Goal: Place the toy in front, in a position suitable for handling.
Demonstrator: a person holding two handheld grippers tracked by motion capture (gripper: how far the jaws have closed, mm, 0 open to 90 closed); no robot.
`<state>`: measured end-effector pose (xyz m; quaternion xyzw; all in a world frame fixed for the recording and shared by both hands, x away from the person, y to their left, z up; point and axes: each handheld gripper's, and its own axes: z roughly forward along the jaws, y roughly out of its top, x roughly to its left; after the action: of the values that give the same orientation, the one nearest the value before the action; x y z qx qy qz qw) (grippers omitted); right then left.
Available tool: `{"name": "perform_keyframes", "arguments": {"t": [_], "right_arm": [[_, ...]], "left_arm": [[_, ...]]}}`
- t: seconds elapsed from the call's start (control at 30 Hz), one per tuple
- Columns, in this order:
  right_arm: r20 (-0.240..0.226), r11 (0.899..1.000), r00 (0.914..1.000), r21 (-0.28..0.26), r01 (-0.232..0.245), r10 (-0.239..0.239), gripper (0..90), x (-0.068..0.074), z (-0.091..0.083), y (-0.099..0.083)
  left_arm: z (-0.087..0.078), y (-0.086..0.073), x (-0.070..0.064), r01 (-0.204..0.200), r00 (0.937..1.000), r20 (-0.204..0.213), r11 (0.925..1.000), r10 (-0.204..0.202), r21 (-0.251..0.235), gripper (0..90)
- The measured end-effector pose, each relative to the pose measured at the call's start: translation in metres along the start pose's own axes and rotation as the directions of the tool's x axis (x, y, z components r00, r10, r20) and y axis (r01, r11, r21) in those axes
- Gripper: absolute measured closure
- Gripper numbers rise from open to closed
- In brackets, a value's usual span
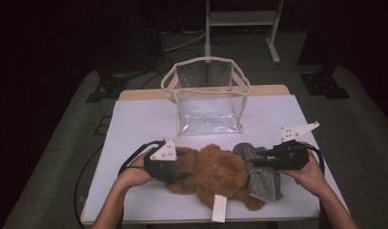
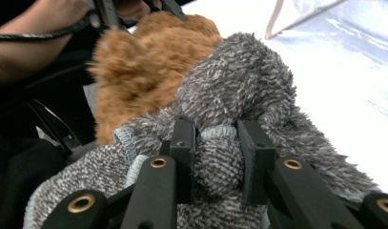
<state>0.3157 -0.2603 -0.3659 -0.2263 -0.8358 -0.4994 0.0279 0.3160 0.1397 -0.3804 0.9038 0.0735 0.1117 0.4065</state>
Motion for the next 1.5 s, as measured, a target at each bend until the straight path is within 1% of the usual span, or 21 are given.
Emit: {"name": "perform_keyframes", "arguments": {"t": [0.13,0.3,0.33,0.4,0.47,0.57,0.63,0.7,0.77,0.8,0.9,0.97,1.03,1.1,1.13,1.17,1.23,1.3,1.33,1.4,1.5], "right_arm": [[-0.013,1.0,0.9999,-0.005,0.007,-0.007,70.3,-0.002,0.008,0.005],[-0.015,1.0,0.9998,-0.005,-0.012,0.012,70.3,-0.012,0.025,0.007],[-0.017,1.0,0.9996,-0.008,-0.023,0.023,70.3,-0.014,0.025,0.007],[-0.021,0.999,0.9994,-0.017,-0.03,0.029,70.4,-0.015,0.022,0.009],[-0.021,0.999,0.9997,-0.034,-0.014,0.013,70.5,-0.011,0.015,0.014],[-0.044,0.998,0.9988,-0.067,0.017,-0.02,70.6,-0.001,0.008,0.025],[-0.05,0.997,0.9975,-0.068,0.046,-0.049,70.6,0.006,0.006,0.034],[-0.057,0.995,0.9951,-0.066,0.077,-0.081,70.5,0.013,0.01,0.042],[-0.047,0.994,0.9934,-0.037,0.103,-0.105,70.5,0.018,0.017,0.047],[-0.042,0.993,0.9926,-0.019,0.113,-0.114,70.5,0.018,0.023,0.047],[-0.039,0.994,0.9934,0.026,0.109,-0.108,70.6,0.015,0.041,0.042],[-0.036,0.994,0.9939,0.03,0.105,-0.104,70.7,0.012,0.046,0.039],[-0.043,0.995,0.9946,0.021,0.096,-0.095,70.8,0.009,0.046,0.036],[-0.034,0.995,0.9953,0.027,0.092,-0.091,70.9,0.007,0.046,0.034],[-0.03,0.995,0.9954,0.029,0.092,-0.091,70.9,0.007,0.046,0.033],[-0.026,0.995,0.9956,0.027,0.091,-0.09,70.9,0.006,0.045,0.032],[-0.029,0.996,0.9963,0.026,0.082,-0.081,71.0,0.004,0.044,0.03],[-0.025,0.996,0.9962,0.026,0.084,-0.083,71.0,0.004,0.043,0.029],[-0.022,0.996,0.9963,0.027,0.084,-0.083,71.0,0.004,0.043,0.028],[-0.018,0.996,0.9966,0.026,0.081,-0.08,70.9,0.002,0.042,0.027],[-0.015,0.997,0.9976,0.023,0.068,-0.068,70.9,-0.002,0.039,0.025]], "left_arm": [[-0.001,0.001,0.001,0.0,1.0,-0.007,0.9999,0.0,0.012,32.3],[-0.002,-0.003,0.003,0.025,0.9995,-0.019,0.9996,-0.025,0.01,31.9],[-0.002,-0.003,0.003,0.033,0.9993,-0.02,0.9995,-0.032,0.006,32.0],[-0.001,-0.003,0.004,0.025,0.9995,-0.018,0.9997,-0.025,0.006,32.0],[0.001,-0.001,0.003,0.027,0.9994,-0.022,0.9996,-0.027,0.002,32.0],[0.003,0.003,0.004,0.027,0.9989,-0.038,0.9996,-0.027,0.003,32.1],[0.004,0.006,0.005,0.037,0.9976,-0.059,0.9993,-0.037,0.001,32.1],[0.004,0.008,0.006,0.05,0.9956,-0.078,0.9987,-0.05,-0.003,32.4],[0.005,0.009,0.006,0.055,0.995,-0.083,0.9984,-0.056,-0.006,32.4],[0.004,0.009,0.006,0.057,0.995,-0.082,0.9984,-0.057,-0.005,32.3],[0.002,0.006,0.007,0.067,0.9947,-0.078,0.9977,-0.067,-0.005,29.9],[-0.001,0.003,0.008,0.07,0.9949,-0.072,0.9973,-0.071,-0.025,25.3],[-0.004,0.0,0.009,0.067,0.996,-0.057,0.997,-0.069,-0.038,18.5],[-0.006,-0.004,0.01,0.055,0.9978,-0.035,0.9975,-0.056,-0.044,14.8],[-0.006,-0.006,0.01,0.057,0.9978,-0.031,0.9974,-0.059,-0.045,12.8],[-0.005,-0.008,0.01,0.06,0.9979,-0.021,0.997,-0.061,-0.048,11.1],[-0.001,-0.012,0.01,0.047,0.9989,-0.004,0.9969,-0.048,-0.063,7.8],[0.005,-0.013,0.011,0.031,0.9995,-0.004,0.9976,-0.031,-0.063,2.8],[0.008,-0.013,0.012,0.027,0.9996,-0.005,0.9975,-0.027,-0.066,2.2],[0.013,-0.012,0.014,0.034,0.9994,-0.003,0.9965,-0.034,-0.077,0.6],[0.019,-0.009,0.017,0.047,0.9989,0.005,0.9963,-0.046,-0.072,2.0]]}}
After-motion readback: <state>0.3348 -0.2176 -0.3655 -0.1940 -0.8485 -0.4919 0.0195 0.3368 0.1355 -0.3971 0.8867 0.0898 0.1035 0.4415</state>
